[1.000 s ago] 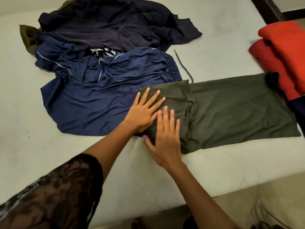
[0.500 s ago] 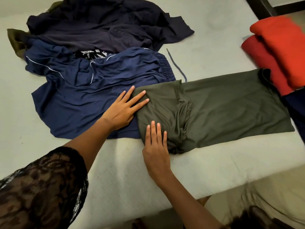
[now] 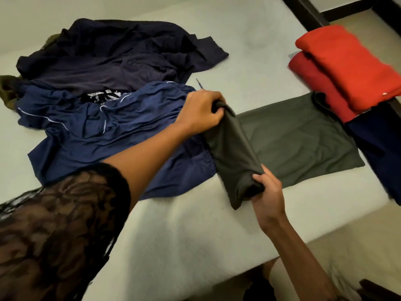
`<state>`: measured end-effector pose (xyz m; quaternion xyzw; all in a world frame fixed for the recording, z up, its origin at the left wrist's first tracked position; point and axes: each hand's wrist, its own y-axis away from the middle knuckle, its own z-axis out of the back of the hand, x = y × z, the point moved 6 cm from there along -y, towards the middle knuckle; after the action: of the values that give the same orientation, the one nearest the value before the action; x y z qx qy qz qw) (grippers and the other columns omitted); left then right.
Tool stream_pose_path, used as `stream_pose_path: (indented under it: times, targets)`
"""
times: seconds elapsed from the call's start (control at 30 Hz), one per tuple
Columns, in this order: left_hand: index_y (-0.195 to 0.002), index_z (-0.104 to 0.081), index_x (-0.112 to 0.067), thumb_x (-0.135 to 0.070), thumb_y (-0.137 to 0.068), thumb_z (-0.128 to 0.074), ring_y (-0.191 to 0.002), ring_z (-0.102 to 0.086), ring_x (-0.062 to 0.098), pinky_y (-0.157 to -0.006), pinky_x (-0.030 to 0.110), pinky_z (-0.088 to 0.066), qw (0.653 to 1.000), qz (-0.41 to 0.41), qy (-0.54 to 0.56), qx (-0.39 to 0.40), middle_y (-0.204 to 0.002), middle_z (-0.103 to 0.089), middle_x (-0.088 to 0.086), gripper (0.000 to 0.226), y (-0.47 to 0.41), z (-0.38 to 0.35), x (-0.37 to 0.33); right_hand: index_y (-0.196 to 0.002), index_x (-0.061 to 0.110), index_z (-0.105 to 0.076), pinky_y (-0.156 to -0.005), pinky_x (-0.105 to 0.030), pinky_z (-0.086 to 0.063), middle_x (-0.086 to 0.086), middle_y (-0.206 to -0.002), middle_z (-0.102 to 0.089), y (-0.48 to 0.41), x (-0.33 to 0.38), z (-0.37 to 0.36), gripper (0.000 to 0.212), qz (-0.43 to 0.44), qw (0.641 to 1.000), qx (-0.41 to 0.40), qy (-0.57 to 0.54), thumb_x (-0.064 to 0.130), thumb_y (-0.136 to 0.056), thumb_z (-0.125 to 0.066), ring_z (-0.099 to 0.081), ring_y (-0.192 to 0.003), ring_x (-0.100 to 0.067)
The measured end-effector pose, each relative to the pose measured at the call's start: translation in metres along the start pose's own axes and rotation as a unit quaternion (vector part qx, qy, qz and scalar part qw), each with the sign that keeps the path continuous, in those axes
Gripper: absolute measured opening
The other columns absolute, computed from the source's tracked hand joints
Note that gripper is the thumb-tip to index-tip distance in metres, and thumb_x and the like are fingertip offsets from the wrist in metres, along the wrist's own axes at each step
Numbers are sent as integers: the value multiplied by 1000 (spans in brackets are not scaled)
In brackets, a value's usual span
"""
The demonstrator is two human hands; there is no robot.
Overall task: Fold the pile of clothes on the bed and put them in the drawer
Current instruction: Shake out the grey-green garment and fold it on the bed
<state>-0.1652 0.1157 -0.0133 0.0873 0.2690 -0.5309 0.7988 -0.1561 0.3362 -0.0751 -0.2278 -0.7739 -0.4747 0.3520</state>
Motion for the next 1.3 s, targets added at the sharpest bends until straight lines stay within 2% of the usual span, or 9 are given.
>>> stream_pose_path:
  times: [0.3, 0.5, 0.8, 0.9, 1.0, 1.07, 1.13, 1.2, 1.3]
  targets:
    - [-122, -49, -9, -12, -91, -52, -107, -53, 33, -85, 38, -38, 977, 77, -131, 149, -117, -59, 12, 31, -46, -85, -32, -126, 9, -57, -95, -32, -47, -11, -123, -60, -48, 14, 84, 33, -31, 976, -188, 104, 10, -94, -47, -58, -107, -20]
    - [-126, -55, -1, -5, -64, -46, -122, -50, 37, -102, 44, -37, 922, -275, -241, 127, -133, -53, 18, 63, -3, -101, -30, -139, -1, -38, -115, -40, -17, -20, -149, -32, -21, 29, 29, 61, 307, 737, -144, 584, 29, -87, -45, -21, -140, -33]
    - [-144, 18, -30, -46, -69, -27, -140, 17, 20, -115, 41, 12, 868, -234, -252, 359, -152, 17, -4, 88, 24, -124, 21, -140, -1, -34, -104, -60, -23, -21, -146, -37, -34, -48, -2, 98, 170, 605, 2, 778, 24, -54, -75, -32, -136, -39]
    - [-146, 11, -25, -39, -73, -27, -144, 11, 21, -116, 37, 9, 875, -210, -243, 361, -156, 9, -3, 84, 18, -124, 19, -142, -2, -27, -104, -58, -21, -21, -146, -36, -35, -42, -3, 82, 157, 618, 40, 769, 9, -66, -55, -32, -136, -39]
    - [-143, -36, -12, -28, -74, -34, -141, -26, 28, -116, 41, -11, 909, -193, -201, 310, -149, -35, 7, 71, 2, -106, 13, -146, 7, 12, -112, -46, 9, -11, -158, 8, -36, -19, 0, 78, 114, 675, 128, 718, -3, -85, -36, 14, -144, -28]
    - [-114, -66, -9, -24, -71, -40, -114, -58, 32, -107, 47, -31, 926, -208, -192, 249, -115, -66, 13, 53, -14, -94, 4, -149, 15, 5, -117, -37, -7, -8, -156, -10, -38, -1, 6, 73, 12, 771, 211, 600, -7, -89, -31, -8, -145, -19]
    - [-96, -71, -8, -23, -69, -41, -87, -63, 32, -93, 41, -45, 955, -139, -139, 222, -84, -70, 11, 43, -34, -81, -7, -147, 27, -18, -80, -18, -47, -11, -112, -53, -44, 33, 20, 69, -32, 877, 170, 448, -9, -90, -30, -59, -92, -6]
    - [-92, -71, -12, -22, -71, -47, -77, -61, 25, -74, 36, -52, 977, -17, -29, 210, -77, -68, 7, 33, -55, -71, -22, -140, 29, -38, -47, -17, -38, -5, -75, -54, -53, 62, 45, 70, -59, 932, 109, 340, -13, -85, -29, -48, -56, -11]
    - [-92, -69, -15, -10, -75, -60, -77, -62, 14, -69, 24, -52, 977, 59, 78, 189, -84, -69, 3, 20, -92, -73, -52, -128, 10, -54, -57, -20, -44, -2, -85, -63, -62, 102, 75, 61, -67, 965, 61, 246, -19, -79, -30, -57, -74, -17]
